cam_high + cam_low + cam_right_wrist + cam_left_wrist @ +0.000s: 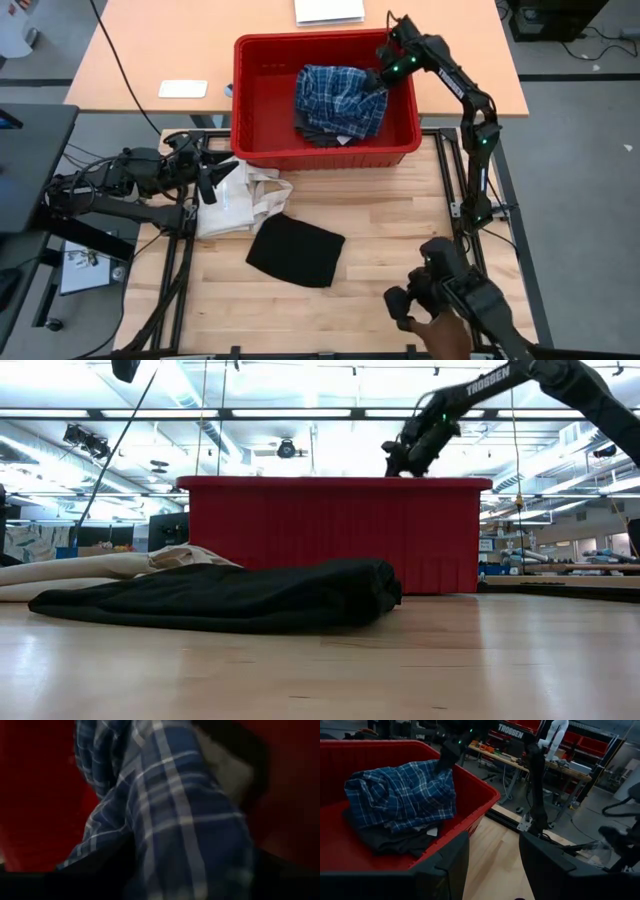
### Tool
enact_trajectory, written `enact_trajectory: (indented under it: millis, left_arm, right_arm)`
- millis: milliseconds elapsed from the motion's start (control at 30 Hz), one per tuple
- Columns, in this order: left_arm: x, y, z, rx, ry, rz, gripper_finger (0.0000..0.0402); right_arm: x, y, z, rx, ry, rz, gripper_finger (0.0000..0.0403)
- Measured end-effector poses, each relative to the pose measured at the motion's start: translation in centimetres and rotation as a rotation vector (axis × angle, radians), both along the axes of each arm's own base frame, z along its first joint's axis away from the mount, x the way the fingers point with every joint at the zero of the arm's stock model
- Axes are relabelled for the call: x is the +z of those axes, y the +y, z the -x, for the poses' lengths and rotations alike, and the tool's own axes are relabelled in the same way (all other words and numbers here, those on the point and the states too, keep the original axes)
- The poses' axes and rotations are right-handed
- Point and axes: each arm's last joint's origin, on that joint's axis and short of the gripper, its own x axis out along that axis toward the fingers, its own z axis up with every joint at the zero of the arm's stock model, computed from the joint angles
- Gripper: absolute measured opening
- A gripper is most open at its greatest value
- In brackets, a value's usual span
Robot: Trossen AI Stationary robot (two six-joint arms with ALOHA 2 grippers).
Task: Fold laundry
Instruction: Put the blue pants into the red bin
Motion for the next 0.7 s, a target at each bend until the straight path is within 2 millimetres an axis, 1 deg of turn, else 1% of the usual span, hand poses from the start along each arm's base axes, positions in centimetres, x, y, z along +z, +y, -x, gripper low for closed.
enact_trajectory:
  millis: [167, 267, 367, 500, 600, 700]
  left_arm:
    - [0.0, 0.0, 0.0, 0.0, -0.001, 0.002, 0.0178]
    - [0.0, 0.0, 0.0, 0.0, -0.001, 0.002, 0.0178]
    - [0.0, 0.0, 0.0, -0.001, -0.002, 0.001, 0.0178]
    - [0.0, -0.1, 0.0, -0.026, -0.002, 0.005, 0.0178]
    - [0.0, -0.1, -0.1, -0.049, -0.002, 0.009, 0.0178]
    - [0.0, -0.1, -0.1, -0.053, -0.002, 0.01, 0.0178]
  right_arm:
    - [3.9, 1.0, 0.6, -0.075, 0.134, 0.13, 0.0291]
    - [5.7, 2.1, 0.2, -0.068, 0.135, 0.195, 0.0287]
    - [6.2, 3.0, -0.7, -0.034, 0.068, 0.198, 0.0286]
    - [6.6, 4.0, -2.4, 0.051, 0.007, 0.216, 0.0286]
    - [6.7, 4.6, -4.4, 0.121, -0.05, 0.29, 0.0286]
    - [7.2, 4.8, -6.6, 0.18, -0.119, 0.427, 0.0286]
